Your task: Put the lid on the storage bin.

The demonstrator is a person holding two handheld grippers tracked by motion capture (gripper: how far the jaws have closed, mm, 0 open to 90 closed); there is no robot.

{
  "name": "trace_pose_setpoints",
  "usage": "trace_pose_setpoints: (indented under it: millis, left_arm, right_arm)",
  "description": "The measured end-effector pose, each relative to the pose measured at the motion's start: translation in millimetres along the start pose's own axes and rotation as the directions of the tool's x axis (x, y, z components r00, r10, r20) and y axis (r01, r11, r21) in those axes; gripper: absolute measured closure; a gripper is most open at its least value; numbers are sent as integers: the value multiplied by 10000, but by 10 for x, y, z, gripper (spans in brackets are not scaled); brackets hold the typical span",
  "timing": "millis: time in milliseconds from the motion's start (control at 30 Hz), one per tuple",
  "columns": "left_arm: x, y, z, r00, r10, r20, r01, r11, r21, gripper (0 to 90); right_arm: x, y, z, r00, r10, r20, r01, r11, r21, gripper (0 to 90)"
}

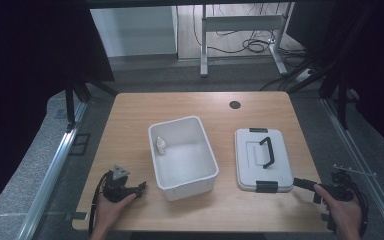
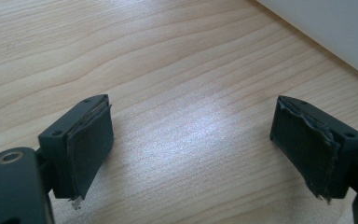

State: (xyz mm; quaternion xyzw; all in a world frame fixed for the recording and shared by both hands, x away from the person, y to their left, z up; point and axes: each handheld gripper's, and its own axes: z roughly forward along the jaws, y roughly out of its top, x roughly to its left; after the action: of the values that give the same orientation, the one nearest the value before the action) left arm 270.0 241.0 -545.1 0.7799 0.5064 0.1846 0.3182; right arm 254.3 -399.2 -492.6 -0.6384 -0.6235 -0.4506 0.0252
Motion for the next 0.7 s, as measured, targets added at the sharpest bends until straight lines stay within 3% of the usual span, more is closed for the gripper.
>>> trace_pose_setpoints:
  millis: [400, 700]
  left_arm:
    - [-4, -4, -5, 10000, 15, 2, -15, 10000, 23, 128]
    - [-3, -3, -4, 10000, 13, 5, -13, 10000, 26, 127]
  right_arm:
    - [55, 1, 50, 9997, -227, -2, 227, 9994, 253, 356]
    - [-5, 17, 55, 10000, -68, -38, 69, 9991, 418, 358]
